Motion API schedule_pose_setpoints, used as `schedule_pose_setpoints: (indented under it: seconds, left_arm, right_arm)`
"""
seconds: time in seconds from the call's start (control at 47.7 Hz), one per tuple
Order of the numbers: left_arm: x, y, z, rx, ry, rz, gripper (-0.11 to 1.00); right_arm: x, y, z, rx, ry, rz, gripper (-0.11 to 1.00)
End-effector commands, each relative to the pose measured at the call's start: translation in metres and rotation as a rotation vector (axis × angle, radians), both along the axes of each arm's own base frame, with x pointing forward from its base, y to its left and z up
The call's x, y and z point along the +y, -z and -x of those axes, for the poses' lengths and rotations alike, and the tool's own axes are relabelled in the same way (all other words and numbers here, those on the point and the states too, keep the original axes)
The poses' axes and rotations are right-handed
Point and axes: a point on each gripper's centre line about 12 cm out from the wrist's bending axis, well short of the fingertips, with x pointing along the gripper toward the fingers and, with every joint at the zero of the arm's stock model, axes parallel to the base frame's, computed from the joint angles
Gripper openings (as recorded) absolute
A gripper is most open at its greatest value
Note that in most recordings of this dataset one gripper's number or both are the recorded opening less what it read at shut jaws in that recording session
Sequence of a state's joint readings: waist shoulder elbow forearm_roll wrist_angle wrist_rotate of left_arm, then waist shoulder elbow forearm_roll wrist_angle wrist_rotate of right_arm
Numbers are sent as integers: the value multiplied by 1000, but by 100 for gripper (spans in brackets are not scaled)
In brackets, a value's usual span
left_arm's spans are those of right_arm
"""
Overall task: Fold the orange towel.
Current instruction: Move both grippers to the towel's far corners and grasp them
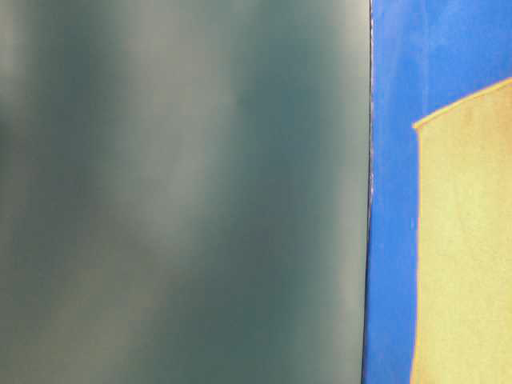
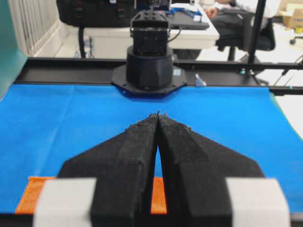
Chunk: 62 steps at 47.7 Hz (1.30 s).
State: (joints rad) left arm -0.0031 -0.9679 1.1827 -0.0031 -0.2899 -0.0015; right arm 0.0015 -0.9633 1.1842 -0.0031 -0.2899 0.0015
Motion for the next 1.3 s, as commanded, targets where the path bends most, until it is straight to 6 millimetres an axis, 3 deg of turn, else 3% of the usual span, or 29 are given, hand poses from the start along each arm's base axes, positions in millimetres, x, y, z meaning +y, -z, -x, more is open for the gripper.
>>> schedule_pose_setpoints:
  seconds: [0.0,0.147,0.293,0.608,0.691,0.775,0.943,1.006,1.278]
  left_arm:
    - [2,-2,-1,35,-13,29,0]
    - [9,4,-1,97,-44,40,0]
    - [25,13,-1,149,-125,73,0]
    - [69,50,-5,330,-333,138,2]
    - [79,65,-10,394,-372,158,14]
    - [90,83,-14,461,-409,177,36]
    - [113,119,-23,541,-482,212,79]
    - [121,134,-26,573,-505,226,82]
    - [145,184,-38,672,-557,267,80]
  right_arm:
    - [-2,-13,-4,-34,9,-6,0]
    - [-7,-16,-21,-2,34,-30,0]
    - [-29,-8,-43,78,126,-83,0]
    - [-101,51,-99,361,359,-232,0]
    - [-115,71,-113,457,387,-255,1]
    - [-127,90,-126,531,408,-271,5]
    - [-146,127,-143,625,442,-294,53]
    - [-151,138,-146,643,453,-297,62]
    - [-172,179,-147,676,504,-316,56]
